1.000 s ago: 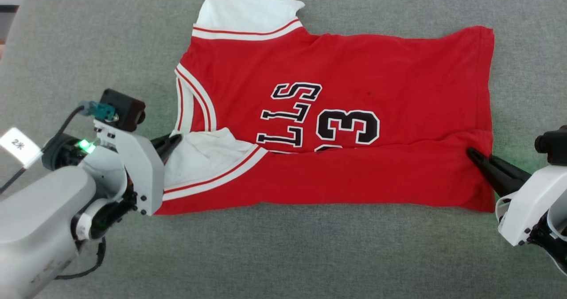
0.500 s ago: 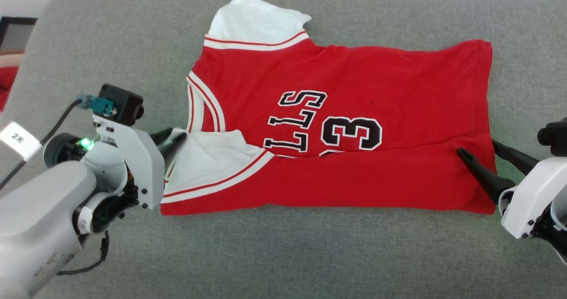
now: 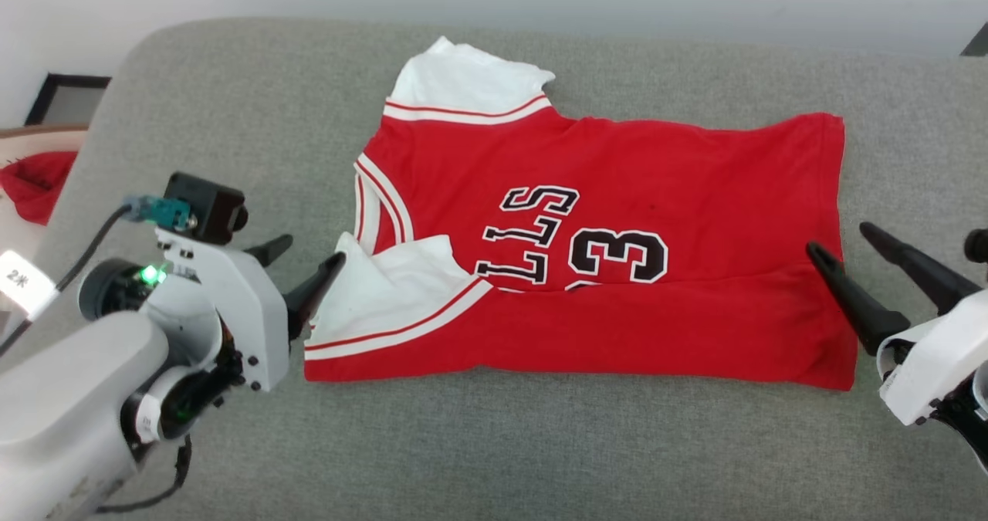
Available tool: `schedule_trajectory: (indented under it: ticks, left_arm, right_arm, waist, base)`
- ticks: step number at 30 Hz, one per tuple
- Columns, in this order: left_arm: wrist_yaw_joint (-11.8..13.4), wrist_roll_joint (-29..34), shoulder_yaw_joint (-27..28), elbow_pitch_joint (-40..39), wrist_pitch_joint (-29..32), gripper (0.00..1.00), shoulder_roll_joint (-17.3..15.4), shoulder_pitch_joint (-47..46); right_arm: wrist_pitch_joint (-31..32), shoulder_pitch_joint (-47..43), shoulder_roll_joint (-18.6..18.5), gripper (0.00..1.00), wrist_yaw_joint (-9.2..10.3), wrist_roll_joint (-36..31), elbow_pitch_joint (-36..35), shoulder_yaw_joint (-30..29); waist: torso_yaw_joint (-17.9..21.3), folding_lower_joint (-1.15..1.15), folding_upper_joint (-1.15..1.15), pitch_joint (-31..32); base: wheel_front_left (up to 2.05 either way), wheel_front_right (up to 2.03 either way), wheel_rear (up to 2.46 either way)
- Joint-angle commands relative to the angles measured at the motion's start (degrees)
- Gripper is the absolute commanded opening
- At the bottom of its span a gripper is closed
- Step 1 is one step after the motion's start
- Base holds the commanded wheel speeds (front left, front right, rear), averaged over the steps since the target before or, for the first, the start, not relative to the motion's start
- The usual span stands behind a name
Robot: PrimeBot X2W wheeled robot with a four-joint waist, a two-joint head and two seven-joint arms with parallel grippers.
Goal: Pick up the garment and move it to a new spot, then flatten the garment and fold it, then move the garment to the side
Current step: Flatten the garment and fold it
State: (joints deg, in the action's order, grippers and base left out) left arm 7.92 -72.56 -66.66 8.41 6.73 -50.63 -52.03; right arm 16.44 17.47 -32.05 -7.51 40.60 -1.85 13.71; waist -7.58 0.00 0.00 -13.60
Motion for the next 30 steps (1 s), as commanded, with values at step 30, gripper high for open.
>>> schedule_trajectory:
  ticks: [30]
  left_arm:
    - [9.8, -17.8, 0.0, -0.4, 17.6, 1.0, -3.1, 7.1]
  right_arm:
    - [-3.4, -10.9, 8.7, 1.0, 0.04, -3.8, -8.0, -11.9]
  waist:
    - [6.7, 0.0, 0.0, 0.0]
  base:
    - [0.0, 0.0, 0.0]
